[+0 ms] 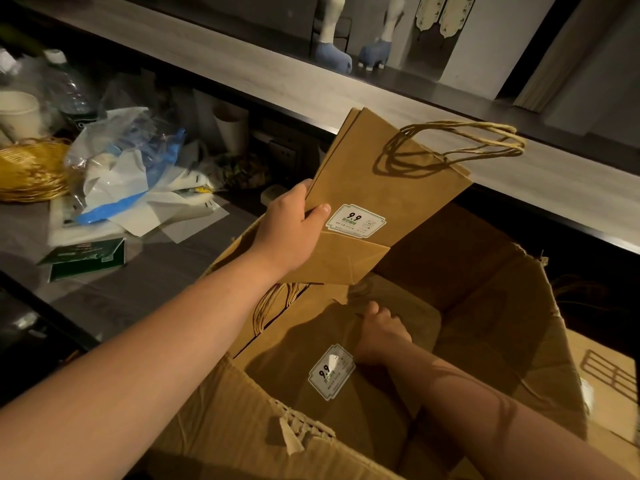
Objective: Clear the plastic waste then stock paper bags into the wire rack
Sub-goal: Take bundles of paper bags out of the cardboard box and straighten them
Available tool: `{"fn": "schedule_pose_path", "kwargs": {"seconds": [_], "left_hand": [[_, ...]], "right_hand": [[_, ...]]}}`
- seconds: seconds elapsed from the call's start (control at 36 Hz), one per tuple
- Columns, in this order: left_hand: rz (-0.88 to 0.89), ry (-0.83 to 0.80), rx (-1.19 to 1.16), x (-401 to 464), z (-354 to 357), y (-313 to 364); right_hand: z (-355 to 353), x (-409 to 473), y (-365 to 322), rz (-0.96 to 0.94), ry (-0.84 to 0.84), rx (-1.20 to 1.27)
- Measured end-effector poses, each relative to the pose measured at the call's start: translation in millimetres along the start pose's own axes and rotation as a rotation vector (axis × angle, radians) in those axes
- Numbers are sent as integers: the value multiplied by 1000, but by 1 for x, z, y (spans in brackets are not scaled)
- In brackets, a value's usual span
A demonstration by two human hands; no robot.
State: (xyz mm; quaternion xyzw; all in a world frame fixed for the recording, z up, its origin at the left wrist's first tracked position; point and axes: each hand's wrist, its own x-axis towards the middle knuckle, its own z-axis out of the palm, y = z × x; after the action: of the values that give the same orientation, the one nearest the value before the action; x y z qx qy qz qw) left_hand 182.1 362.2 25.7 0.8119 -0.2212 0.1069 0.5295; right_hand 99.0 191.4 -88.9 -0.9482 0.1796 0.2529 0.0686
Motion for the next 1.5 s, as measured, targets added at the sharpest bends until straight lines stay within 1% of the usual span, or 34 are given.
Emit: {"fn": "schedule_pose_path", "kwargs": {"seconds": [0.11,0.19,0.31,0.42,0.47,0.53,0.61,0.67,0.72,0.78,0.89,0.92,0.97,1.08,1.14,1.19,1.25,1.31,1.5], "left_hand": [[4,10,22,1,0,-1],[3,16,33,1,1,-2],[-7,36,51,3,2,-4],[-6,56,70,5,2,-8],[-13,67,85,8,3,-11],[-24,75,92,9,4,-13],[-39,65,85,10,4,-16],[-53,66,79,11,3,-14],[-75,75,65,11,1,-10],[-101,88,31,11,-2,-7],[-141,88,-89,16,-5,-7],[-153,83,-105,17,-6,-6],[-191,62,-153,19,-7,-9],[-262,65,-358,21,-6,-7],[-319,64,-476,19,-4,-4],[-350,18,-596,14,-4,-1],[-334,-35,-594,10,-4,2],[-360,-63,-613,8,-4,3],[-427,-193,-672,3,-4,4]], "right_hand": [[-10,1,1,-3,-52,-1],[-22,2,1,-37,-126,9],[-28,4,5,-71,-213,97],[-29,-1,3,-143,-199,157],[-35,-4,3,-176,-197,148],[-47,-9,4,-208,-293,163],[-69,-24,6,-226,-548,247],[-81,-32,6,-235,-589,164],[-93,-40,7,-227,-563,83],[-107,-48,14,-199,-507,99],[-134,-67,51,-154,-219,220],[-141,-71,62,-164,-184,284],[-152,-77,82,-222,-184,509],[-155,-68,112,-342,-53,1028],[-149,-60,119,-395,-73,1279],[-149,-59,112,-420,-32,1416],[-151,-57,104,-392,117,1529],[-150,-53,93,-350,160,1587],[-142,-46,84,-247,109,1574]]}}
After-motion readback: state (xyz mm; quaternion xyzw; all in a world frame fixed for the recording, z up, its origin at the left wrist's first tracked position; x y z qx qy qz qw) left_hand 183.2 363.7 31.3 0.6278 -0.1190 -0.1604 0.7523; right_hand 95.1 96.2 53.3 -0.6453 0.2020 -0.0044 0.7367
